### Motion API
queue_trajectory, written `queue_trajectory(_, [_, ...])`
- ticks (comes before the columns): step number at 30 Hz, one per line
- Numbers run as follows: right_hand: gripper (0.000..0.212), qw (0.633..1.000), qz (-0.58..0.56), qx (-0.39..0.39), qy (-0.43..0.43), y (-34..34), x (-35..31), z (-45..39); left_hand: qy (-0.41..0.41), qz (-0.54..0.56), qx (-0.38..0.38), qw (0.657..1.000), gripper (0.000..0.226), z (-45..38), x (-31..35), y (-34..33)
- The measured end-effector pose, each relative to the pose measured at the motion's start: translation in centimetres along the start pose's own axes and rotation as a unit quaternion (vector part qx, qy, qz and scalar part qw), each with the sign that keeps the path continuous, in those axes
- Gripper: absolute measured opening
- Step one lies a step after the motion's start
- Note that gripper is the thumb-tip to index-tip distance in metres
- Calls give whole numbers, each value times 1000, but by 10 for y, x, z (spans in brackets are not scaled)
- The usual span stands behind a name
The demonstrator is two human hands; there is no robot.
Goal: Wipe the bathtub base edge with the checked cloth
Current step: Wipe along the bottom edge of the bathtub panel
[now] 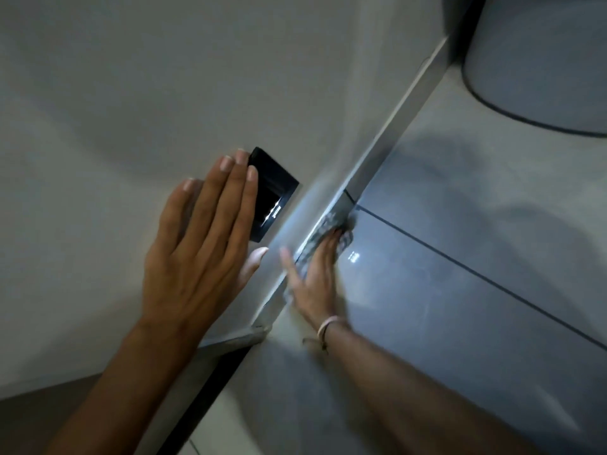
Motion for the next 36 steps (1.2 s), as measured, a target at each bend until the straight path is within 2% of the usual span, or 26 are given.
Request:
queue_trajectory(2, [116, 995, -39, 91, -9, 25, -7, -35, -5, -11, 9, 1000, 83, 1, 1, -2])
queue_trajectory(4, [113, 992, -50, 111, -4, 28, -7, -38, -8, -22, 18, 1000, 83, 2, 2, -4])
queue_trajectory(6, [113, 998, -45, 43, -4, 1, 1, -3, -5, -22, 22, 1000, 86, 4, 3, -6])
queue_trajectory(9, [112, 992, -35, -121, -1, -56, 14, 91, -6, -11, 20, 1000, 83, 4, 3, -8])
queue_trajectory(11, [112, 987, -41, -156, 0, -70, 16, 113, -3, -11, 17, 1000, 84, 4, 2, -9])
queue_trajectory(15, [118, 994, -66, -57, -66, -25, 3, 34, 4, 5, 1, 1000, 85, 6, 1, -9])
queue_trajectory(17, [128, 990, -96, 11, -105, 12, 3, -18, 6, 2, 15, 1000, 85, 5, 1, -7])
queue_trajectory(19, [131, 992, -93, 32, -80, 31, 3, -45, 16, -1, 40, 999, 85, -1, 5, -5])
queue_trajectory(21, [113, 998, -60, 7, -23, 19, 0, -26, 29, 5, 56, 998, 85, -7, 10, -3])
queue_trajectory(23, [102, 996, -53, -71, 1, -15, 6, 32, 25, 5, 58, 998, 84, -11, 13, -3])
queue_trajectory(25, [108, 983, -46, -176, 4, -42, 4, 91, 14, -1, 53, 998, 83, -12, 12, -4])
queue_trajectory(26, [111, 979, -45, -200, 13, -45, 3, 97, 13, -2, 54, 998, 83, -12, 12, -4])
queue_trajectory(27, [114, 979, -61, -194, 15, -41, 0, 88, 14, -1, 56, 998, 84, -11, 11, -3])
queue_trajectory(28, [113, 985, -77, -155, 1, -30, -4, 67, 17, 2, 59, 998, 84, -10, 11, -4])
queue_trajectory(31, [87, 989, -136, 47, -47, 33, -24, -34, 24, 14, 71, 997, 79, -10, 10, -3])
queue_trajectory(32, [82, 987, -136, 82, -37, 53, -32, -62, 26, 17, 75, 997, 77, -10, 10, -3])
queue_trajectory(34, [82, 988, -117, 95, -29, 64, -34, -78, 27, 19, 81, 996, 72, -11, 11, -2])
queue_trajectory(36, [91, 994, -88, 40, -60, 35, -17, -35, 28, 33, 79, 996, 66, -10, 13, -2])
Point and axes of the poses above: each hand's wrist, its own z-axis away from the middle knuckle, its own y-axis out of the back of the hand, x = y × z, the point moved 6 cm from there along -z, towards the middle knuckle, and after that the axes turned 10 degrees about y, right-handed, at the moved point
